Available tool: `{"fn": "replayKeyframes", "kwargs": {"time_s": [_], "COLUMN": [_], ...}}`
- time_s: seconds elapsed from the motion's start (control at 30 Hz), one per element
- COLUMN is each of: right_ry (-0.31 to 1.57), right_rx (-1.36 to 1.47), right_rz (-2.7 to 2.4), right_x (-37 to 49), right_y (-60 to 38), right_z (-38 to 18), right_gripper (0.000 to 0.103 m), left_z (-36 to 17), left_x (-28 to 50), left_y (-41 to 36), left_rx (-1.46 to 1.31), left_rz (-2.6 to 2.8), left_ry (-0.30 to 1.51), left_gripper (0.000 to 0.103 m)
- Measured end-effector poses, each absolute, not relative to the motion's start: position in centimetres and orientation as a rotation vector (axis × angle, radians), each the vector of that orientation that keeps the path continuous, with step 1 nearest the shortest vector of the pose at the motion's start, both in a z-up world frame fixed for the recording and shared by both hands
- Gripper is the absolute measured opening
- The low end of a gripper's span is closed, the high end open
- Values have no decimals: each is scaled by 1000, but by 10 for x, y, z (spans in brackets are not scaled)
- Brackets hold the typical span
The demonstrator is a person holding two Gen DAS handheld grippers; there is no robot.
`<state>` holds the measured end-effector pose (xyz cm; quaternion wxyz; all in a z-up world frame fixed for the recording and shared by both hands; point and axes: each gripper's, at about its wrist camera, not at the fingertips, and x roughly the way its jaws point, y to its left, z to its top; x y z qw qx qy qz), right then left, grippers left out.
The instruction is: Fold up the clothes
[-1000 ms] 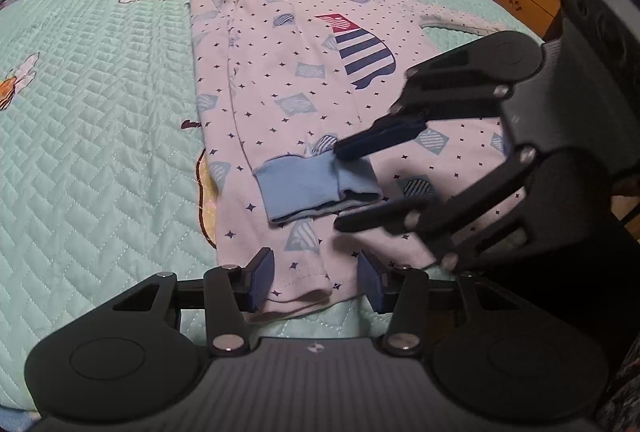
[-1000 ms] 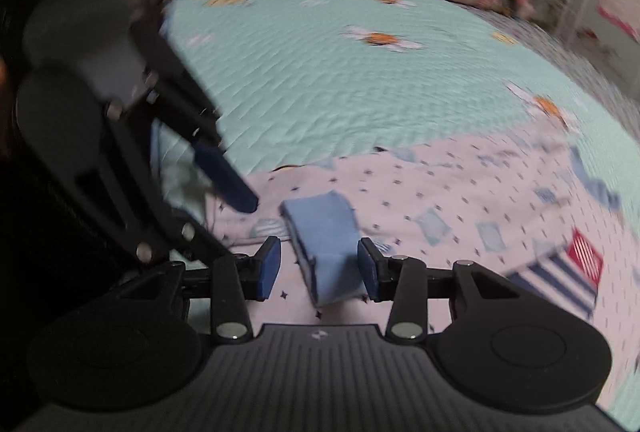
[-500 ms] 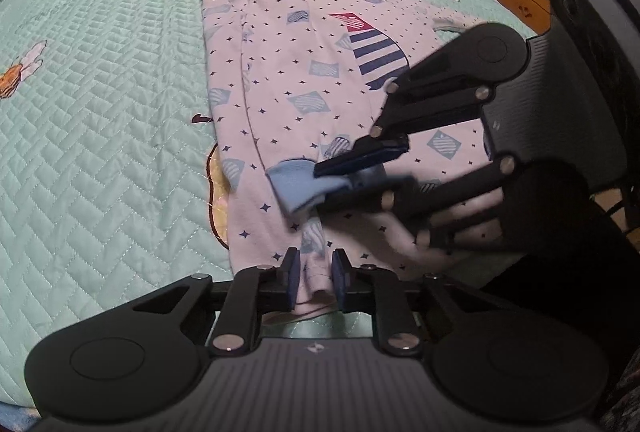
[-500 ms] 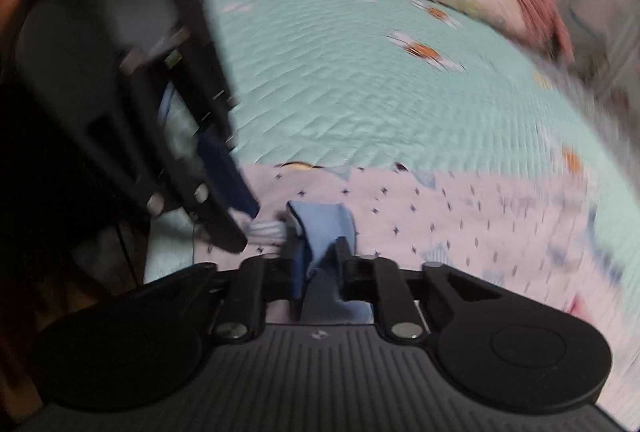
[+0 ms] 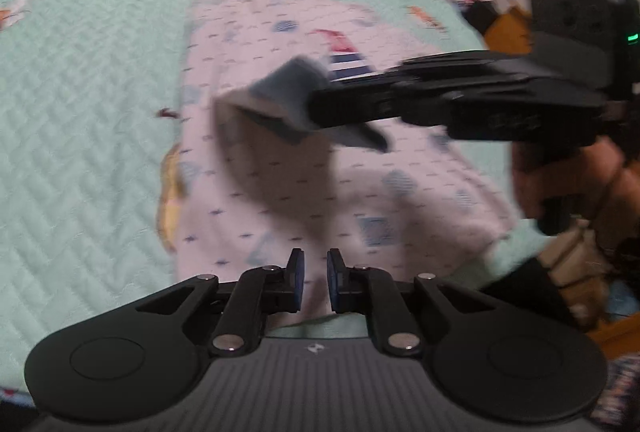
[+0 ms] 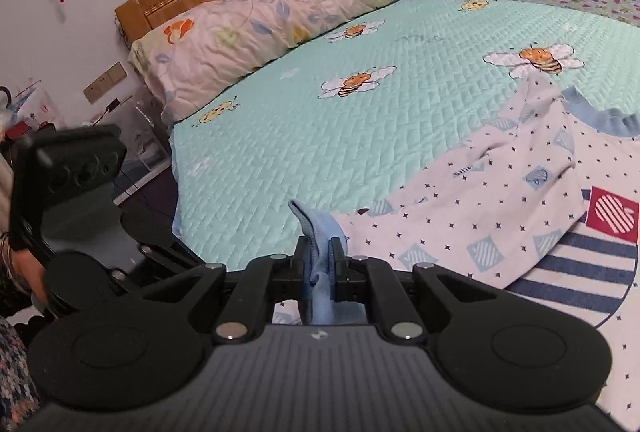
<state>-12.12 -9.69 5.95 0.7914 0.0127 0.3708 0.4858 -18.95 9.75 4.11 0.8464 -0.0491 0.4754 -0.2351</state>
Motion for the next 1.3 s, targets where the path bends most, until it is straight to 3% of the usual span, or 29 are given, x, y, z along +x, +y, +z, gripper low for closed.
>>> {"fn": "replayKeyframes", "kwargs": {"time_s": [0.17,1.0,1.03,1.07,1.1,1.13,1.3], "right_ry": [815,841,840,839,837,836,827], "right_rx": [45,75,79,81,81,79,117], "right_rz": [1036,1004,1002,1000,998,995,985], "right_x": [-117,-119,-118,-118,-118,-118,-115], "right_y": [-99,-106,-107,-108,-108,-109,-116], "right_z": [53,39,39,40,40,40,43], "right_gripper": [10,10,10,10,10,10,10], "left_z": [43,28,27,27,26,26,52], "left_x": [-201,-227,-227,-227,-227,-226,-211], "left_y": [85,71,69,67,66,66,85], "left_rx": [73,361,387,401,413,405,105], "left_rz": [-476,-392,-396,-404,-413,-417,-455], "left_ry": [953,833,829,826,823,832,870], "left_gripper": [38,43,43,36,17,10,5]}}
